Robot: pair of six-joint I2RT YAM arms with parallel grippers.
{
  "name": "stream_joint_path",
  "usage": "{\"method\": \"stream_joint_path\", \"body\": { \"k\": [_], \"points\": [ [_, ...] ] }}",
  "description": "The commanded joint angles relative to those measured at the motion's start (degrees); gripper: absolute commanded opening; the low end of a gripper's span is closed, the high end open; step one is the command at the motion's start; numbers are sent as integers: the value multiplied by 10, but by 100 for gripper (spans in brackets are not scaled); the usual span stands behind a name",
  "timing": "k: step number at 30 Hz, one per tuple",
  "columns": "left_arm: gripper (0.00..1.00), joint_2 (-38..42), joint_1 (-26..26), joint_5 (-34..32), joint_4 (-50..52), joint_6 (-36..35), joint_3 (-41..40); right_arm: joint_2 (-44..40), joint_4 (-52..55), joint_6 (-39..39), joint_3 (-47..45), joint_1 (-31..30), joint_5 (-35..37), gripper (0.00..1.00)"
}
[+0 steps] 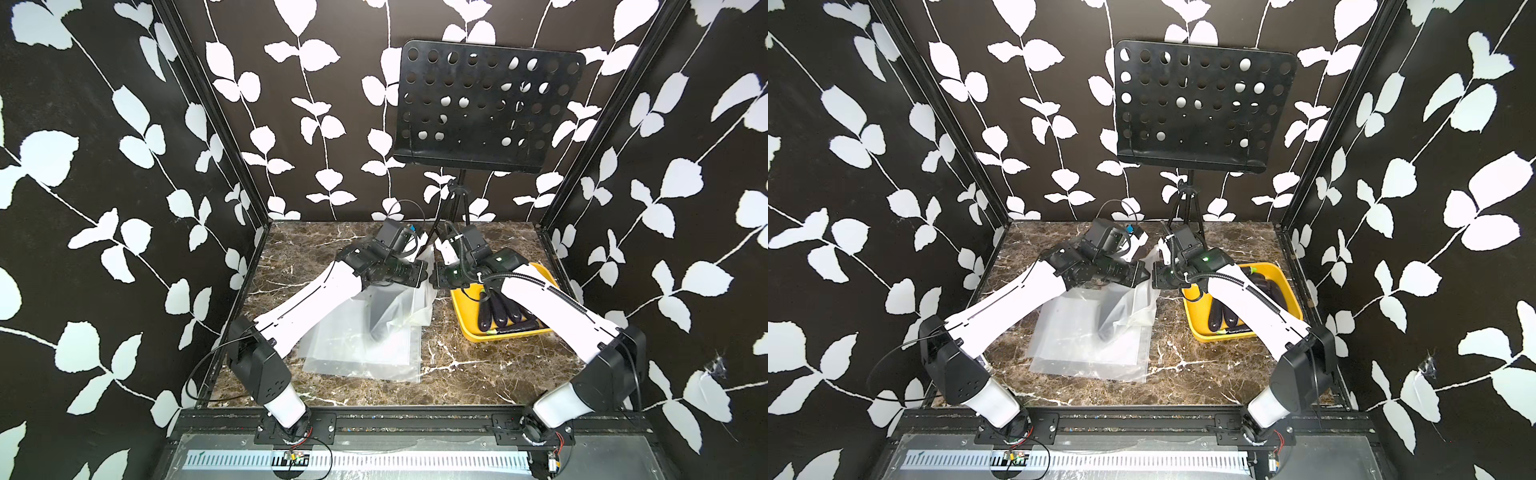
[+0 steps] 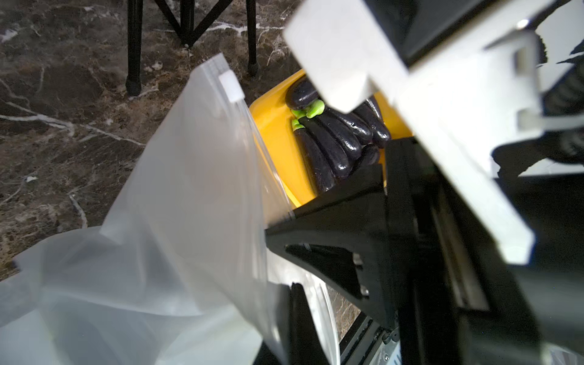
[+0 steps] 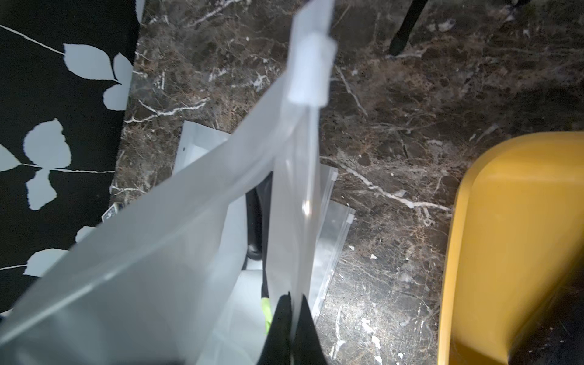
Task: Place the eggplant in a zip-top bag and seal the zipper
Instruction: Adjust the zipper food storage bag in the zipper food storage bag.
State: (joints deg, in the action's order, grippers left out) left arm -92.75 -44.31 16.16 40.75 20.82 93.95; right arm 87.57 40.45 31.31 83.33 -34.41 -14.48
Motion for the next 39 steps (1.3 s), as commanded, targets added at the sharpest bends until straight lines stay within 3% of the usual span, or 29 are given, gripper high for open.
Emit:
{"method": "stream_joint_path", "body": {
  "k": [1,5,9,11,15,19,24,32,39],
  "points": [
    [0,29,-2,-28,49,-41,37,-34,-45,19,15,0,-42,0],
    [0,61,15,-48,49,-40,4,-27,-86,37,25,-16,-64,0],
    [0,125,62,-65,30,-22,-63,-34,-243,111,-25,-29,-114,0],
    [0,156,81,-82,38,-23,-78,-5,-269,125,-9,-45,-127,0],
    [0,204,96,-130,86,-37,-57,76,-320,148,51,-91,-167,0],
    [0,212,94,-114,117,-36,2,92,-361,174,70,-101,-185,0],
    [0,150,76,-81,114,-35,32,55,-342,166,12,-78,-152,0],
    [0,-3,46,-8,-30,21,-92,22,-300,141,-201,13,-112,0],
    [0,-90,-23,12,-106,64,-92,-14,-214,75,-244,34,-25,0]
  ]
}}
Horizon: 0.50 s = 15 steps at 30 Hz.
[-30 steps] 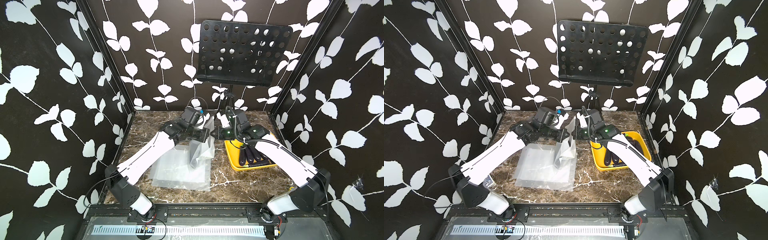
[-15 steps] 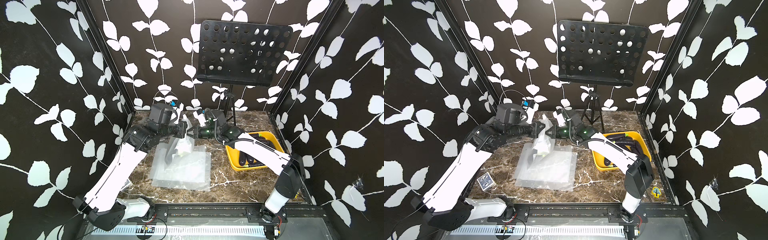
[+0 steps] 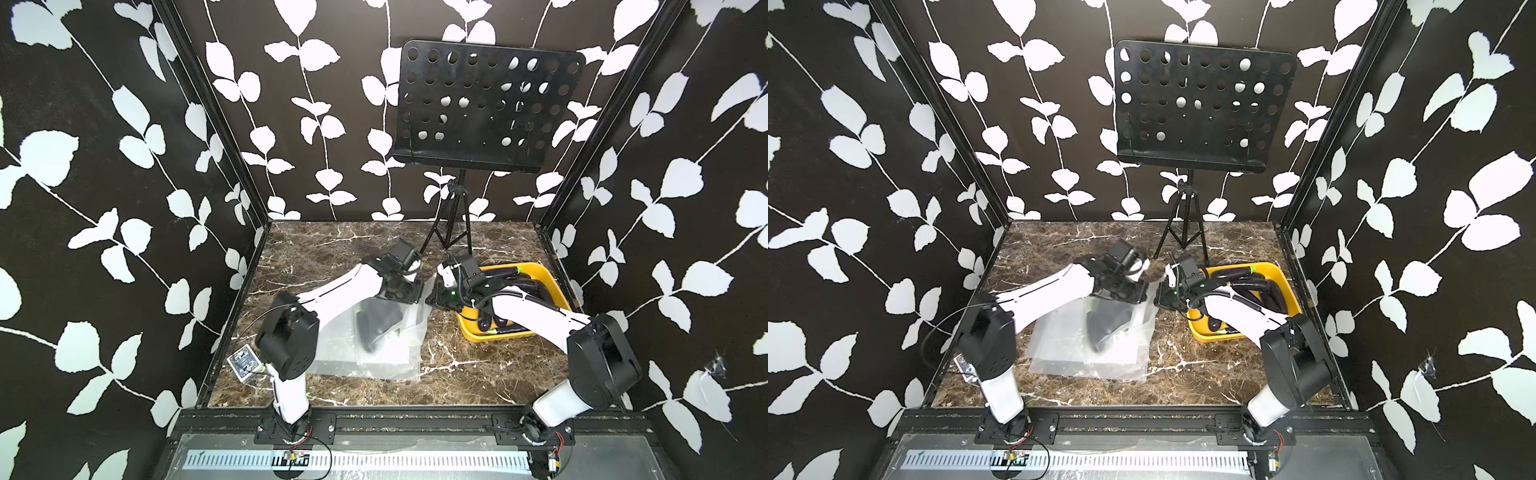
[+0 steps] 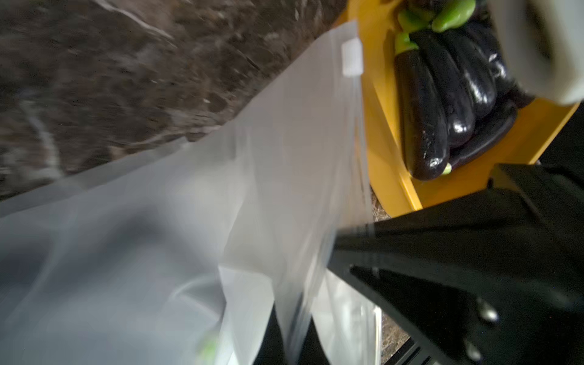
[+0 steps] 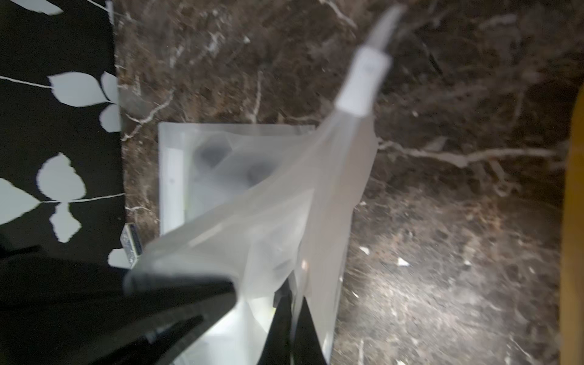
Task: Place the eggplant in a zip-top bag and seal the zipper
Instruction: Adjust the zipper food storage bag in the zipper food storage bag.
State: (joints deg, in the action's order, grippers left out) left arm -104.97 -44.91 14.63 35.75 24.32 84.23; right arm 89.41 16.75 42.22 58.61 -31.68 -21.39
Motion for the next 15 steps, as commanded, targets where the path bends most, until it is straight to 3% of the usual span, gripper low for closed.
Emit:
{"method": "stream_joint_path", "body": {
  "k": [1,6,8,15],
  "points": [
    [0,27,-21,30,-66,37,-1,-36,35,-41,0,12,52,0],
    [0,24,-27,21,-98,59,-33,-46,50,-61,-13,37,46,0],
    [0,31,-27,9,-110,62,-42,-56,44,-67,-13,40,37,16],
    [0,33,-27,-12,-130,60,-58,-99,101,-98,15,77,78,27]
  ]
}}
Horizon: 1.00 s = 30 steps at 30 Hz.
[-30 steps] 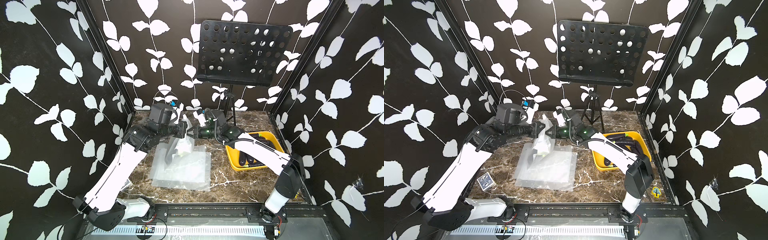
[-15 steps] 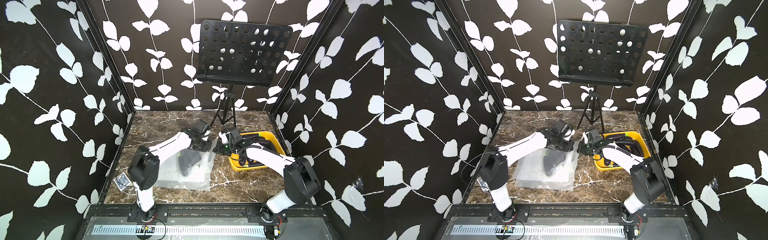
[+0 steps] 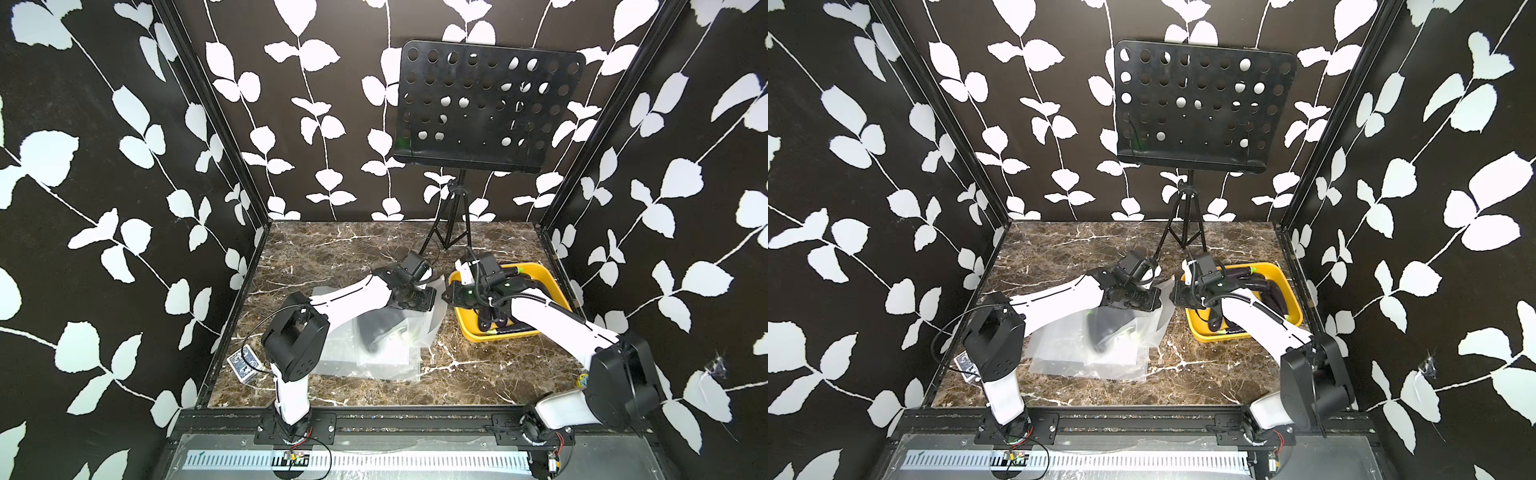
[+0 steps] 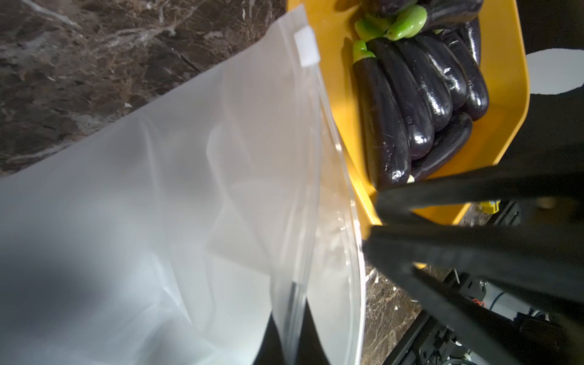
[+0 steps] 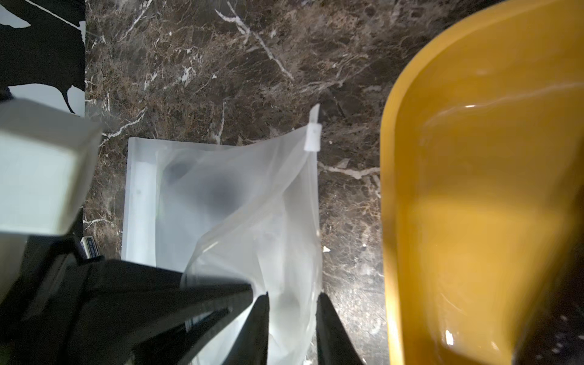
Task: Place the eggplant in a zip-top bag and seal the zipper
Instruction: Adjust the zipper food storage bag in the zipper food storage bag, then pick up the eggplant from the basket.
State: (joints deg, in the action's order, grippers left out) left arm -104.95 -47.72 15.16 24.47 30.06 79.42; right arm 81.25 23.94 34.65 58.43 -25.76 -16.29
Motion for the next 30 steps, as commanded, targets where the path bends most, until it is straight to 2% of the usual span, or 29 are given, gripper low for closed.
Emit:
{"method": "stream_joint_path", "body": {
  "k": [1,5,9,12,23,27,30],
  "points": [
    [0,33,2,-19,-17,0,-11,-16,32,-23,17,28,36,28],
    [0,35,2,-28,-11,-10,-11,15,68,-44,23,68,107,33],
    [0,49,2,-37,-2,-23,-16,48,107,-80,33,69,198,39],
    [0,61,2,-48,5,-33,-19,61,111,-84,21,69,235,42],
    [0,76,2,-45,-2,-43,-28,98,99,-71,-23,70,282,47],
    [0,76,2,-47,-3,-44,-28,124,67,-67,-36,72,256,46],
    [0,76,2,-48,-2,-44,-28,138,49,-59,-37,72,221,42]
  ]
}}
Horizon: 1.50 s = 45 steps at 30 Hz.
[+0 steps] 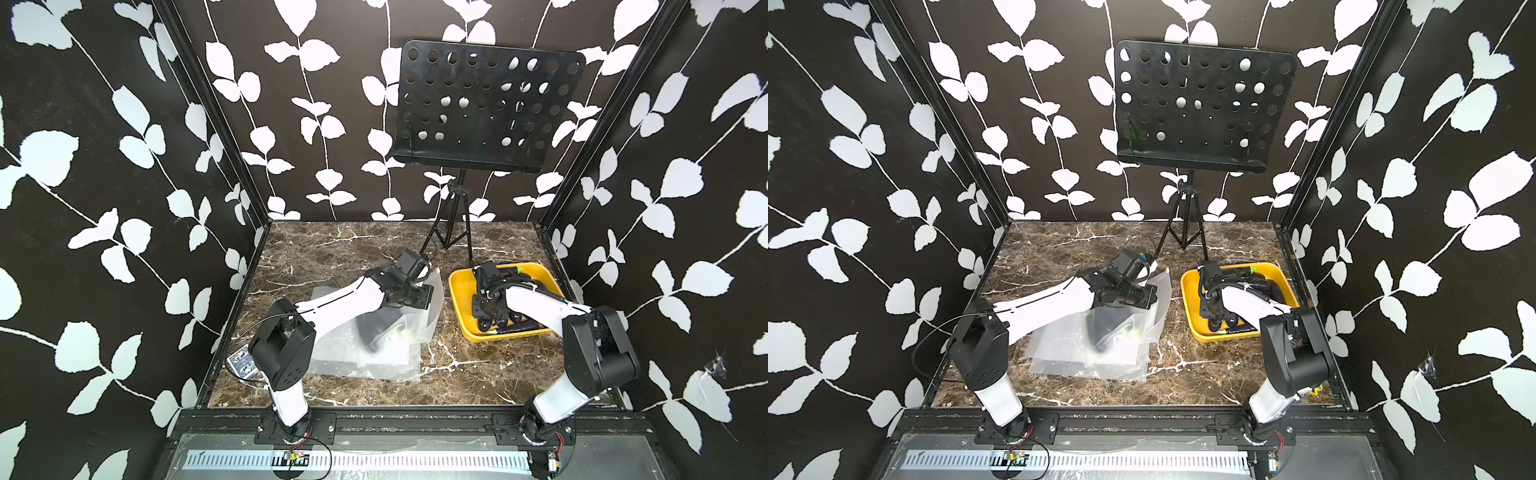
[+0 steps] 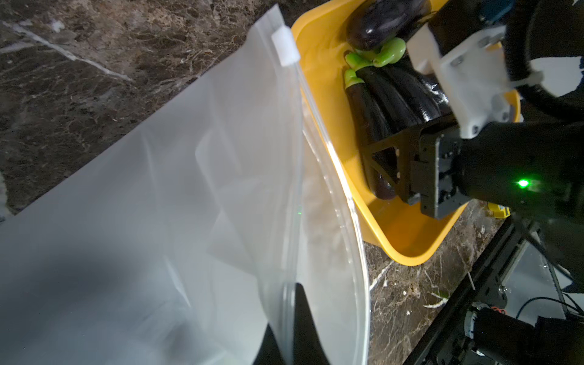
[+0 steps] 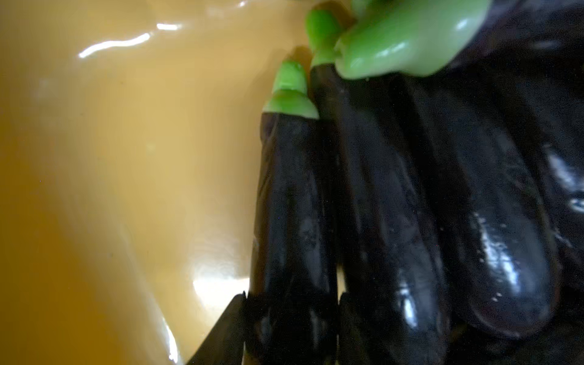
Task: Place the eggplant in a zip-top bag and seal the zipper
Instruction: Pick up the eggplant from the basket, then place the eggplant in the zipper food storage bag.
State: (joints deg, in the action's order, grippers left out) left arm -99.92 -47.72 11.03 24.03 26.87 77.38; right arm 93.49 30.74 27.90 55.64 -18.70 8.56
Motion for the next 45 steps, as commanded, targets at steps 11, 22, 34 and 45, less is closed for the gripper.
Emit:
{"method": "stream_joint_path", "body": {
  "k": [11,22,34,45],
  "points": [
    [0,11,2,-4,-3,-8,-4,-136,7,34,14,0,-68,27],
    [0,-4,2,10,0,3,17,-200,-323,156,-45,-143,-67,26],
    [0,19,22,28,-10,26,4,-152,-398,156,-84,-225,24,26],
    [0,39,36,37,-22,37,4,-151,-346,148,-105,-260,-27,25]
  ]
}}
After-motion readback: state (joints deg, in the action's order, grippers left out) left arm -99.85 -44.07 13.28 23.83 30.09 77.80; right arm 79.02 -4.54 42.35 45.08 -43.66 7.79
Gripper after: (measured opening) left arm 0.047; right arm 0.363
